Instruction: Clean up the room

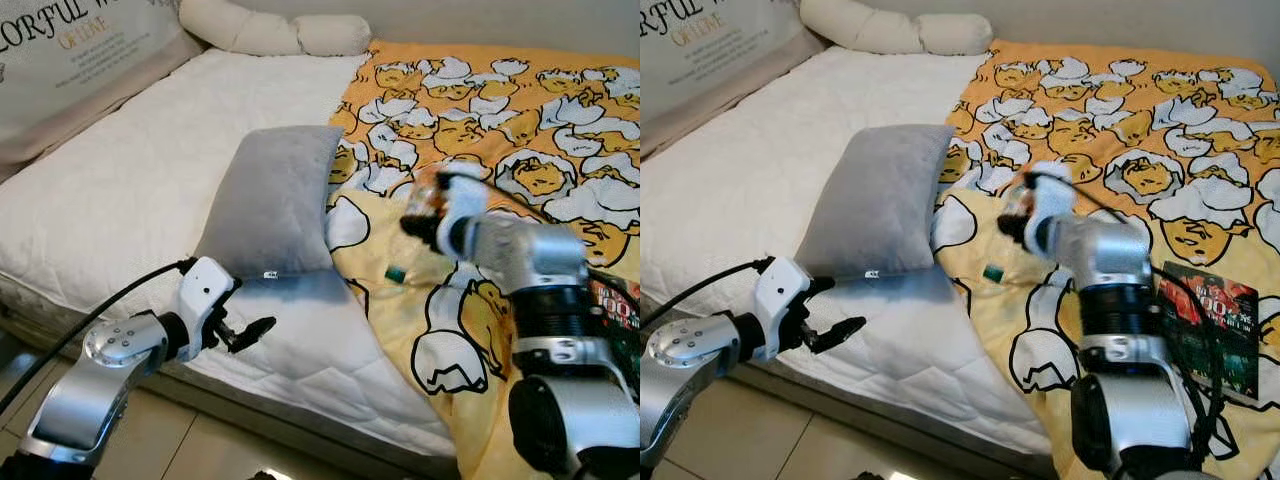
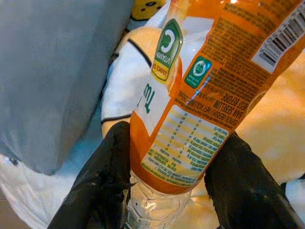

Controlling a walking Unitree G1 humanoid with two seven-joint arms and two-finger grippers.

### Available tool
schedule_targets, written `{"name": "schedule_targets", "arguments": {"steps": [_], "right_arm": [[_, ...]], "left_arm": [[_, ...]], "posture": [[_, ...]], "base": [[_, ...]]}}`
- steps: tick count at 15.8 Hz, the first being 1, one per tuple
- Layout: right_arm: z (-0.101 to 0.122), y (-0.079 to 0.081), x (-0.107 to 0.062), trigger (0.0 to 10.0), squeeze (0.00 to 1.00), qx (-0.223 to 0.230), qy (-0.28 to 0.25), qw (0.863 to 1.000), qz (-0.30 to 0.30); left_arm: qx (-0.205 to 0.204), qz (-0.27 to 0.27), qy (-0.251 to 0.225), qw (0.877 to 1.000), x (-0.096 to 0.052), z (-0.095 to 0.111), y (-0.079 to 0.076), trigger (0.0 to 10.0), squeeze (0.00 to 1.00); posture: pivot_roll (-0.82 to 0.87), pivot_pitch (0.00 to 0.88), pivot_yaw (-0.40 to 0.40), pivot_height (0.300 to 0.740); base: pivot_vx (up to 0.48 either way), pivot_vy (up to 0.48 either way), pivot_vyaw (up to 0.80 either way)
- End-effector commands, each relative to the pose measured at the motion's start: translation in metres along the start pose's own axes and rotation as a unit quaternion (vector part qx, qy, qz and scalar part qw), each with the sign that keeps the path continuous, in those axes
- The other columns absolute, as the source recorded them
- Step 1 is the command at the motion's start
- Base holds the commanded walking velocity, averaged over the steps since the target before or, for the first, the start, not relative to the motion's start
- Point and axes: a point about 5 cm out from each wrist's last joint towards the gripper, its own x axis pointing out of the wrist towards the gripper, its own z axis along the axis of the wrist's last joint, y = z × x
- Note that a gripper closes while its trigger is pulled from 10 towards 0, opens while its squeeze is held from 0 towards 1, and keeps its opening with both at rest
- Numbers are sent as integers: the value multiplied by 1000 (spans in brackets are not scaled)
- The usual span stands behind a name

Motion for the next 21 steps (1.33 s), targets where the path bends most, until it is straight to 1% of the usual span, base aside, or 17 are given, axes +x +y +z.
{"name": "schedule_targets", "arguments": {"steps": [1, 3, 4, 5, 6, 7, 8, 9, 10, 11, 12, 13, 15, 17, 18, 20, 21], "right_arm": [[12, 0, -5, 0, 0, 11, -35, 999, 2], [23, -7, -11, 0, 0, 48, -119, 992, -3], [26, -10, -17, 0, 0, 66, -173, 983, -5], [25, -10, -21, 0, 0, 77, -196, 978, -1], [20, -9, -28, 0, 0, 113, -232, 966, 13], [13, -7, -34, 0, 0, 139, -254, 957, 24], [-1, -3, -44, 1647, 0, 142, -274, 950, 37], [-8, -1, -46, 10000, 0, 149, -275, 949, 37], [-20, 1, -49, 10000, 0, 162, -276, 947, 41], [-24, 1, -51, 10000, 0, 167, -278, 945, 42], [-40, 7, -56, 10000, 0, 122, -271, 954, 43], [-53, 13, -61, 10000, 0, 90, -260, 960, 46], [-64, 15, -67, 10000, 0, 83, -252, 963, 48], [-70, 18, -70, 10000, 0, 64, -237, 968, 52], [-73, 21, -69, 10000, 0, 40, -229, 971, 57], [-81, 24, -66, 10000, 0, 11, -214, 975, 61], [-86, 22, -66, 10000, 0, 14, -209, 977, 50]], "left_arm": [[0, 16, -7, 1000, -3, 5, 5, 10000, 910], [-5, 32, -20, 999, -3, 7, 5, 10000, 824], [-3, 55, -33, 998, -1, 9, 7, 10000, 824], [1, 78, -42, 996, 0, 11, 9, 10000, 820], [-16, 117, -63, 991, 1, 14, 12, 10000, 812], [-23, 147, -75, 986, 0, 17, 15, 10000, 478], [-31, 186, -85, 978, -2, 17, 16, 10000, 357], [-35, 194, -88, 976, -2, 17, 16, 10000, 357], [-40, 203, -92, 974, -4, 16, 13, 10000, 290], [-41, 205, -93, 973, -5, 15, 12, 10000, 290], [-42, 227, -93, 969, -9, 12, 10, 10000, 114], [-47, 250, -88, 963, -13, 8, 8, 10000, 114], [-53, 271, -76, 958, -19, 2, 3, 10000, 0], [-70, 283, -67, 954, -25, -2, -2, 10000, 0], [-70, 281, -65, 955, -27, -3, -5, 10000, 0], [-60, 293, -65, 952, -26, -4, -9, 10000, 0], [-75, 298, -65, 949, -25, -5, -12, 10000, 0]], "posture": [[-45, 0, 97, 740], [-48, 0, 106, 740], [-49, 0, 112, 740], [-55, 0, 120, 740], [-64, 0, 131, 740], [-67, 0, 136, 740], [-72, 0, 148, 740], [-72, 0, 151, 740], [-70, 0, 151, 740], [-70, 0, 151, 740], [-58, 0, 131, 740], [-45, 0, 109, 740], [-22, 0, 73, 740], [-8, 0, 37, 740], [-6, 0, 20, 740], [3, 0, 2, 740], [6, 0, -3, 740]], "base": [[0, 0, 0], [0, 0, 0], [0, 0, 0], [0, 0, 0], [0, 0, 0], [0, 0, 0], [0, 0, 0], [0, 0, 0], [0, 0, 0], [0, 0, 0], [0, 0, 800], [0, 0, 800], [0, 0, 800], [0, 0, 800], [0, 0, 800], [0, 0, 800], [0, 0, 800]]}}
